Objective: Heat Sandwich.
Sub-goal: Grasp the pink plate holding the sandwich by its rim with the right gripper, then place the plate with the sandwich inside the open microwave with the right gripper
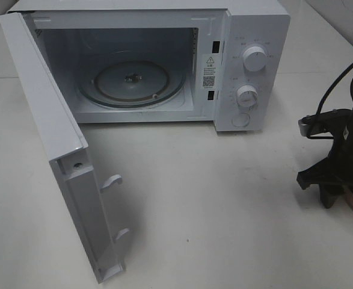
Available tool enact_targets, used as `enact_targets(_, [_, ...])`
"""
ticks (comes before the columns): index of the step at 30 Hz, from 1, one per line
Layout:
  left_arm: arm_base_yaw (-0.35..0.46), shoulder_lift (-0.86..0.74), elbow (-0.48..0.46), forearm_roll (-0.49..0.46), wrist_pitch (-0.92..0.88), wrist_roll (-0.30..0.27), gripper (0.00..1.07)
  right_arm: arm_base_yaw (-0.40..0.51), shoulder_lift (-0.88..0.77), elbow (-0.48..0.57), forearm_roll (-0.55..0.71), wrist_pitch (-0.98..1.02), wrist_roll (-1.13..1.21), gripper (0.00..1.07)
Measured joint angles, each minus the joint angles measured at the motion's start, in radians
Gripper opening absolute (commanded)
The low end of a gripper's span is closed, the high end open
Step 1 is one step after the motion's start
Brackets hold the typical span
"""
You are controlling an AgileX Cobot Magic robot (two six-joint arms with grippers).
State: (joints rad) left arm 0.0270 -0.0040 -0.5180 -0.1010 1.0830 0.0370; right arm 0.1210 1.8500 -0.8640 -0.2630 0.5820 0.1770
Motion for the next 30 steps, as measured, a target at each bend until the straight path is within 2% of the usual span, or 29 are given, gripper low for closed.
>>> enact_targets(2, [0.0,0.0,0.0,0.0,0.0,0.0,0.98,-0.003,0.0,-0.001,-0.014,0.007,0.012,0.04])
enact_targets(3, [0.0,0.0,0.0,0.0,0.0,0.0,0.98,-0.003,0.0,-0.002,-0.029,0.017,0.016,0.0])
enact_targets(30, [0.0,0.0,0.0,0.001,0.0,0.0,0.98,-0.001,-0.001,-0.005,-0.051,0.04,0.035,0.0])
